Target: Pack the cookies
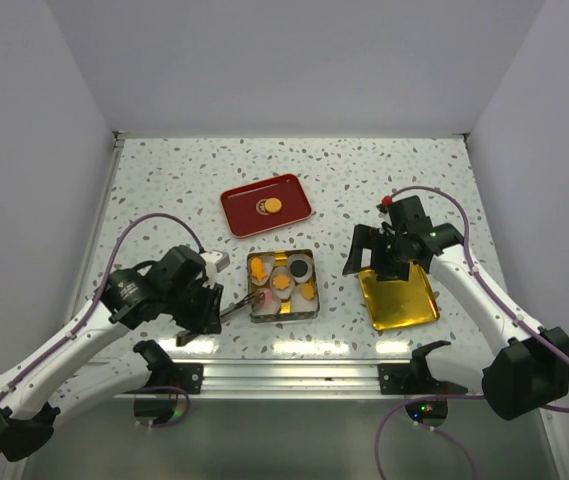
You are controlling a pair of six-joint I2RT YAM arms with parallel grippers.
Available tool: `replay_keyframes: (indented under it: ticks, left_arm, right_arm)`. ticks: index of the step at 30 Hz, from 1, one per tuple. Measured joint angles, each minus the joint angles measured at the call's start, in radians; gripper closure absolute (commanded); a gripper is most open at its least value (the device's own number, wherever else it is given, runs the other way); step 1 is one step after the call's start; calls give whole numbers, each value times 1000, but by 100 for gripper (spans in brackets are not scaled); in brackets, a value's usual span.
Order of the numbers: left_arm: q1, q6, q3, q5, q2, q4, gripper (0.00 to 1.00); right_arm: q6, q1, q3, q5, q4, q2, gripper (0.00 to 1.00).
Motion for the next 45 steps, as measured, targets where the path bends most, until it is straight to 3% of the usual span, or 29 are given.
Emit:
replay_keyframes:
  ticks: [5,13,19,27,34,45]
  left_arm:
    - [0,1,-5,-2,0,0,53]
    - [0,0,27,-28,4,-24,50]
    - [0,-29,136,-157,33,-55,43]
    - [11,-126,157,-358,163,-45,39]
    - [244,-98,154,-435,192,38,37]
    - [475,47,59,-345,389,274,37]
  right_arm:
    - [0,0,-1,0,0,0,1]
    - [1,0,-2,0,0,0,1]
    - [5,0,-2,0,1,4,1]
    - [23,0,-5,0,7,14,1]
    - [28,0,-5,1,6,13,1]
    - [37,0,-7,0,7,14,2]
